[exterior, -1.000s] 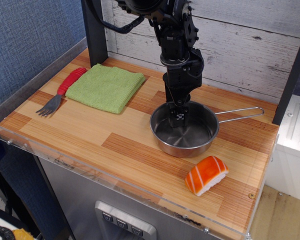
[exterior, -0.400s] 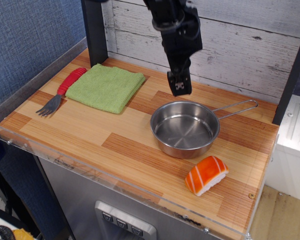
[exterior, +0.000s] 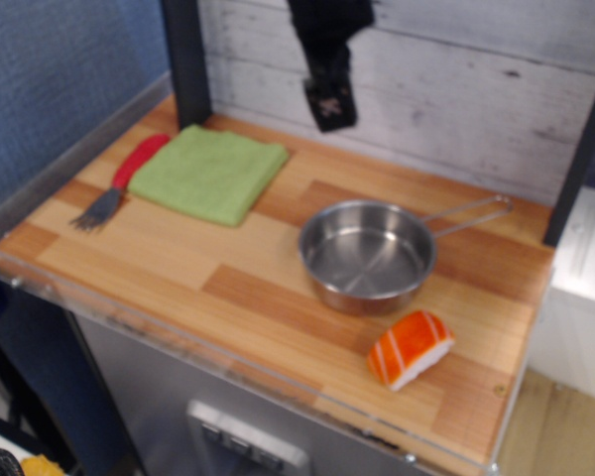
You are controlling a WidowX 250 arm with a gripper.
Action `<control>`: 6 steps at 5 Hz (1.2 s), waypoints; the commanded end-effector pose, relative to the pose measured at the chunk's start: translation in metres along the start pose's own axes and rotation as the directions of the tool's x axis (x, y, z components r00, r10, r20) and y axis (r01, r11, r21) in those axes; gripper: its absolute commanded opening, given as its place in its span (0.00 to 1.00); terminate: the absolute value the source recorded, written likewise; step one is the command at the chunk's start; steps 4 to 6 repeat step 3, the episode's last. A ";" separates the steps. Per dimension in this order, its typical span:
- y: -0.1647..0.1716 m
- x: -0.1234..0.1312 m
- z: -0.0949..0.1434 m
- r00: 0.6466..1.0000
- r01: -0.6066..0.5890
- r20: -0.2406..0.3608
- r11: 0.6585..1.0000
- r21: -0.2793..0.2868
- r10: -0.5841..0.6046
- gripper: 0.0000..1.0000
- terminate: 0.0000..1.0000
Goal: Put the bowl northwest of the food.
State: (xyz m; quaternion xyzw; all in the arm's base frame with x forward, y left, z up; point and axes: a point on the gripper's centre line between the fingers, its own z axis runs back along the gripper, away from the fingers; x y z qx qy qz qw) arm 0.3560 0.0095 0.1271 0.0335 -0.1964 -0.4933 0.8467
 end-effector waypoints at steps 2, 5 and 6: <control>0.003 -0.009 0.044 0.999 0.022 0.039 0.994 0.106 -0.026 1.00 0.00; 0.003 -0.009 0.044 0.999 0.022 0.039 0.994 0.106 -0.026 1.00 1.00; 0.003 -0.009 0.044 0.999 0.022 0.039 0.994 0.106 -0.026 1.00 1.00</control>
